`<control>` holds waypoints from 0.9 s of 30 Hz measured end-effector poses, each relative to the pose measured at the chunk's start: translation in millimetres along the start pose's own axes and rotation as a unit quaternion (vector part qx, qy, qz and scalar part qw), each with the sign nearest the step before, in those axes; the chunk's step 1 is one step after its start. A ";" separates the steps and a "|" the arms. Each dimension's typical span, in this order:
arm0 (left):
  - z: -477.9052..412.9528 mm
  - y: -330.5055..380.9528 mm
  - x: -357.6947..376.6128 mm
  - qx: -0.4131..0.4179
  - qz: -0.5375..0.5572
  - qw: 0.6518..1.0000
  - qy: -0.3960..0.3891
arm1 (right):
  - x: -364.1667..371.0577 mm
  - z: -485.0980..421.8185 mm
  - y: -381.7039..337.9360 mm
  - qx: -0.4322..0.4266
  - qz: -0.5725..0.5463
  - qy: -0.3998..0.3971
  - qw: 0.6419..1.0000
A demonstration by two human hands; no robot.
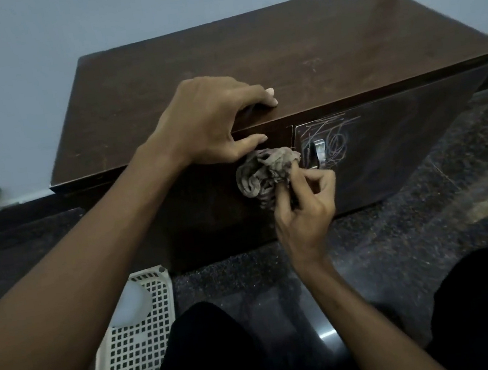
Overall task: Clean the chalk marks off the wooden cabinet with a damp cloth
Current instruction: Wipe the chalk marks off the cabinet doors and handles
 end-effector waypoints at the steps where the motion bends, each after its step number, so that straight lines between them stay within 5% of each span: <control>1: -0.7 0.1 0.5 0.003 -0.004 1.000 0.001 | 0.4 3.1 4.6 0.008 -0.011 0.008 1.000; 10: -0.2 7.2 7.2 0.029 -0.074 0.997 0.013 | 9.2 35.9 83.2 0.063 0.038 -0.064 0.995; 13: 0.3 8.7 6.3 0.035 -0.076 0.996 0.018 | 7.2 27.2 67.9 0.100 -0.008 -0.027 0.995; 27: 0.1 8.9 5.1 0.039 -0.060 0.997 0.032 | -7.6 -22.2 2.1 -0.046 0.044 0.026 0.998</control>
Point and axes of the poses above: each hand's wrist, its own z-axis away from the middle knuckle, its own x-axis out of the palm, y = z × x, the point moved 6 cm from there along -z, towards the middle knuckle, and after that the axes turned 11 degrees about x, right-handed, at the moved point
